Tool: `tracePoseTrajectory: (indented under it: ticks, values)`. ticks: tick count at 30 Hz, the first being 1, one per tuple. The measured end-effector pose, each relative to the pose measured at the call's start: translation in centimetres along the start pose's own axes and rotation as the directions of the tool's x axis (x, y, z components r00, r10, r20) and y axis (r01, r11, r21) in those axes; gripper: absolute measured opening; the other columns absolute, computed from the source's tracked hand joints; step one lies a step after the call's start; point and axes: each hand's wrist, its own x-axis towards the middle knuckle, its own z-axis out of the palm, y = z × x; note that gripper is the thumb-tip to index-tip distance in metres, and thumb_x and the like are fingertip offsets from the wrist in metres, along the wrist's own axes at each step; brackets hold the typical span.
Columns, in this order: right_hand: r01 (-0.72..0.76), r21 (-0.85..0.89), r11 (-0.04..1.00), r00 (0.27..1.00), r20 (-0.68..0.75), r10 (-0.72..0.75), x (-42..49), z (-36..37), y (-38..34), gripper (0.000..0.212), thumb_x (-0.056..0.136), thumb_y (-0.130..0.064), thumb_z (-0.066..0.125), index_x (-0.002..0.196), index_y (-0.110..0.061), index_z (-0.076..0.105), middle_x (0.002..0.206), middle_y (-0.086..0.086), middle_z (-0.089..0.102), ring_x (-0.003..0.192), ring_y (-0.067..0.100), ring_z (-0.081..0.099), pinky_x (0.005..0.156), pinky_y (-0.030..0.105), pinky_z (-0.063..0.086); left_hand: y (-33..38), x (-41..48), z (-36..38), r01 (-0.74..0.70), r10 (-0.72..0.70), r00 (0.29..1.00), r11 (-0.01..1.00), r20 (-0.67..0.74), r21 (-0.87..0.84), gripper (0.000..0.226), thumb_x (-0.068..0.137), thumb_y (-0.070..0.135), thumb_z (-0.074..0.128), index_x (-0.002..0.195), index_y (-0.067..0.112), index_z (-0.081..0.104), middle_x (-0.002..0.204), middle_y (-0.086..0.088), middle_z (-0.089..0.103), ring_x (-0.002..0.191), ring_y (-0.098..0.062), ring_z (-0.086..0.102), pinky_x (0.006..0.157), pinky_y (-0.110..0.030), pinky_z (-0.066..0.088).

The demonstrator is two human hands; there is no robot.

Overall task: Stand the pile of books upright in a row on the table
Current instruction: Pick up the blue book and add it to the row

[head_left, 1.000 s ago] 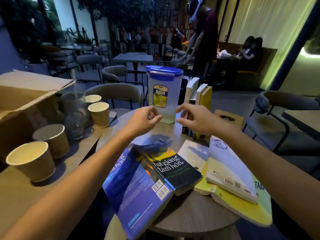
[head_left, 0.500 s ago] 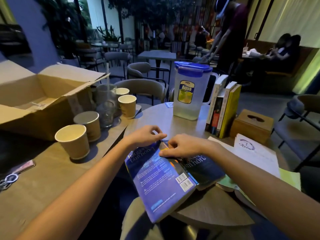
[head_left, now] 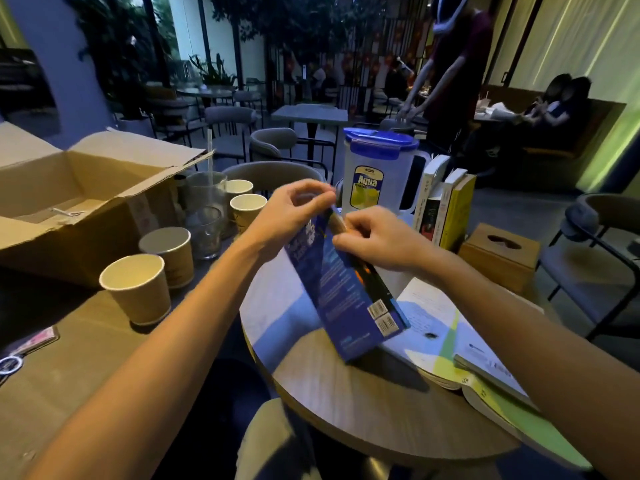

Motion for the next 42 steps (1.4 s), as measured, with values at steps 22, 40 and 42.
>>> tracePoseTrajectory:
  ticks: [22,40,42]
  values:
    - [0.117,-0.11,0.987,0.899,-0.41,-0.152,-1.7,0.3,4.9,0.013,0.085,-0.024,0.064,0.077,-0.015,0.06,0.073,0.005,0.061,0.064,0.018,0.057,0.057,0.037,0.051,-2.6,2.6,3.5,-0.046,0.039,0.997,0.995,0.072,0.089,0.087,0.09,0.023,0.071,0.157,0.033,0.016,0.137,0.009,0.043,0.128,-0.009,0.046,0.1,-0.03,0.048]
    - [0.097,0.029,0.995,0.976,-0.201,-0.09,-1.9,-4.8,3.6,0.024,0.106,-0.019,0.047,0.13,-0.018,0.049,0.108,0.012,0.069,0.096,0.022,0.073,0.075,0.039,0.064,-2.6,-1.7,6.3,-0.266,0.278,0.959,0.952,-0.063,0.153,0.059,0.089,0.011,0.072,0.139,0.028,0.048,0.129,0.007,0.06,0.116,-0.007,0.062,0.079,-0.028,0.062]
    - [0.084,-0.127,0.988,0.971,-0.211,-0.109,-1.0,-5.5,3.6,0.037,0.104,-0.014,0.049,0.141,-0.021,0.046,0.103,0.008,0.069,0.089,0.016,0.073,0.073,0.03,0.063,-2.4,-1.9,6.4,-0.31,0.336,0.939,0.922,-0.077,0.232,0.057,0.09,0.008,0.07,0.14,0.027,0.05,0.132,0.004,0.058,0.114,-0.005,0.061,0.076,-0.025,0.062]
